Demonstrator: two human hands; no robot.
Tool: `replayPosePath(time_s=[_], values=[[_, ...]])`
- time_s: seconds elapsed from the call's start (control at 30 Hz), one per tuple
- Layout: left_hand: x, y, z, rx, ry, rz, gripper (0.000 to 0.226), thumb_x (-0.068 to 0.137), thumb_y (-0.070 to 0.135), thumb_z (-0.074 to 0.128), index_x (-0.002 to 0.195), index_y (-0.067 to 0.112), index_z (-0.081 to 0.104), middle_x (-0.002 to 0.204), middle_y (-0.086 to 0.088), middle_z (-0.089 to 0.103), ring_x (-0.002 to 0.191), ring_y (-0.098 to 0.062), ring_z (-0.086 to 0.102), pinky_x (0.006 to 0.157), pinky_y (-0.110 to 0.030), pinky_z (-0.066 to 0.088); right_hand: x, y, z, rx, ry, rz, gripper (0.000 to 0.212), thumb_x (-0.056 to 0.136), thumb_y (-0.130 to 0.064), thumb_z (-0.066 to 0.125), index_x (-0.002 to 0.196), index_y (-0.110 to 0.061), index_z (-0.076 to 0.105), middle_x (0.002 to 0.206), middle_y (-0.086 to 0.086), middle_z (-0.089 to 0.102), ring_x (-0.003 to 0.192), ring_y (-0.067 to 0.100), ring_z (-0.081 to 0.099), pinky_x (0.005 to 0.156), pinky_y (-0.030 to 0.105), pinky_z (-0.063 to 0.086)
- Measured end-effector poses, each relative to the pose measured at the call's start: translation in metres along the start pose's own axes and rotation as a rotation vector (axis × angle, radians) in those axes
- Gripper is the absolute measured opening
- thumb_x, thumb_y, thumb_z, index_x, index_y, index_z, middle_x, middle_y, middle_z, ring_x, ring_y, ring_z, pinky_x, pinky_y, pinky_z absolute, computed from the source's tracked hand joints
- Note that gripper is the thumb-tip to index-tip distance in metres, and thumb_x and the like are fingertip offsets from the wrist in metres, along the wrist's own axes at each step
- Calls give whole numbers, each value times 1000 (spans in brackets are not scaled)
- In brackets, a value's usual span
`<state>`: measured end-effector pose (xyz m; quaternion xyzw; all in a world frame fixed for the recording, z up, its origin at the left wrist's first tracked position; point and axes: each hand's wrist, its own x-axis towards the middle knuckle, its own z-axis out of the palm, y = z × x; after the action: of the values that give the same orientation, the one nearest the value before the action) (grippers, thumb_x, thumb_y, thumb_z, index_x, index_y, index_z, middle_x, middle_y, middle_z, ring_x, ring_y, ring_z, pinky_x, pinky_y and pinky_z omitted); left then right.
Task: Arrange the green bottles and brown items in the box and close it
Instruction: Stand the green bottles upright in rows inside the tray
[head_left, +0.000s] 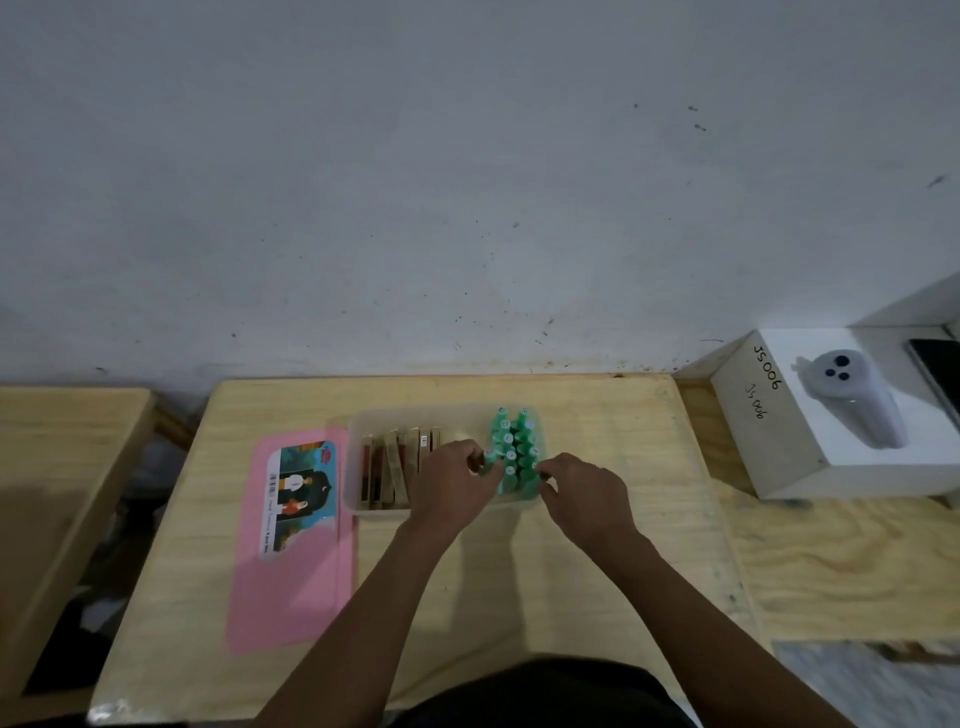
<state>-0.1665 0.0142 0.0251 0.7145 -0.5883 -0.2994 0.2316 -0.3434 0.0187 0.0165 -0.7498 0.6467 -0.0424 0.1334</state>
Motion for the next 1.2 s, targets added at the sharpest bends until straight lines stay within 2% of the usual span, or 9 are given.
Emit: replayPosePath(time_s=[0.1, 0.23, 0.43, 0.67, 0.93, 1.2], values=[[-2, -1, 6, 31, -35, -15, 22, 77, 40, 65, 67, 21, 59, 68, 3, 61, 65, -16, 59, 58, -30, 48, 5, -7, 4, -119, -14, 27, 25, 96, -29, 45, 105, -27, 68, 103, -5, 67, 86, 19, 66, 72, 30, 49], [-4, 0, 11, 65, -82, -54, 22, 78, 39, 64, 66, 22, 57, 60, 5, 52, 60, -17, 55, 51, -24, 34, 11, -15, 4, -158, -76, 91, 18, 89, -24, 53, 94, -26, 70, 91, -4, 70, 81, 19, 67, 64, 27, 38], [-1, -3, 20, 72, -115, -103, 21, 76, 40, 66, 74, 19, 68, 62, 4, 62, 68, -20, 66, 57, -27, 44, 20, -19, 5, -200, -115, 163, 16, 85, -23, 59, 92, -25, 73, 83, -2, 71, 75, 19, 67, 58, 24, 35], [6, -3, 28, 102, -175, -154, 20, 73, 38, 66, 73, 18, 68, 68, 1, 68, 69, -21, 67, 59, -29, 49, 22, -14, 8, -222, -103, 119, 19, 86, -21, 55, 91, -26, 72, 82, -2, 70, 74, 20, 68, 57, 24, 36], [7, 3, 35, 71, -248, -183, 35, 75, 40, 70, 52, 22, 51, 53, 8, 52, 68, -23, 66, 48, -22, 30, 17, -8, 13, -182, -71, 83, 19, 87, -21, 54, 91, -27, 72, 82, -4, 71, 73, 18, 66, 54, 24, 32], [9, -2, 39, 87, -230, -148, 26, 75, 43, 72, 62, 24, 58, 62, 8, 58, 64, -16, 60, 54, -23, 37, 19, -10, 8, -188, -91, 47, 18, 85, -22, 54, 90, -24, 72, 84, -1, 70, 74, 20, 66, 56, 25, 34]])
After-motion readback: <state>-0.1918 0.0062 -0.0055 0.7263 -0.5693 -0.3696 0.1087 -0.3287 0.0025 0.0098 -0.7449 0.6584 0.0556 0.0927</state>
